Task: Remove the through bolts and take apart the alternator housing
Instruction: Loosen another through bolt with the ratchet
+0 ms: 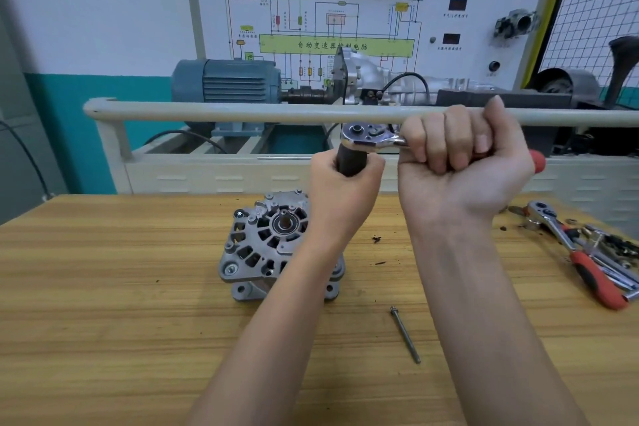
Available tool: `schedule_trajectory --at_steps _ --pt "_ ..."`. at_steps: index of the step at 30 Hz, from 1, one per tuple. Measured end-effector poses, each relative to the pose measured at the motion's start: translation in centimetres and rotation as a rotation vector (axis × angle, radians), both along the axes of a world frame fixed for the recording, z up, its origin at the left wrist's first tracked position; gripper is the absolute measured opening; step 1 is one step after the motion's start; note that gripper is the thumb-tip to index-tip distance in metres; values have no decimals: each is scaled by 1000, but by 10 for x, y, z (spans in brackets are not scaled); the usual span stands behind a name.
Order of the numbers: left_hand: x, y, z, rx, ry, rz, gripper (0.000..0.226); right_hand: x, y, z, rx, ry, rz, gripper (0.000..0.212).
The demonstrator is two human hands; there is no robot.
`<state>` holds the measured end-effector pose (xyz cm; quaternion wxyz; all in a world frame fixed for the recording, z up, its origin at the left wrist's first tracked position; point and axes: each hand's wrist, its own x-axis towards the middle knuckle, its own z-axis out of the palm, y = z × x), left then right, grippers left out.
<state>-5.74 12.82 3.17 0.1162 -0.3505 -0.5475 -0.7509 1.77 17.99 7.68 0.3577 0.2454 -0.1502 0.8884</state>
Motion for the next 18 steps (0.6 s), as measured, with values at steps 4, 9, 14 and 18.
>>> schedule_trajectory --at_steps 4,9,14,18 --pt "-6 -9 2 -130 42 -82 38 -1 9 6 71 -62 81 52" --pt "-12 -36 6 -494 215 -437 32 -15 23 14 272 -116 511 43" --pt "-10 -31 5 -516 193 -319 45 -15 30 7 201 -45 629 41" --pt "-9 -21 7 -390 87 -208 45 -6 22 6 44 -60 328 48"
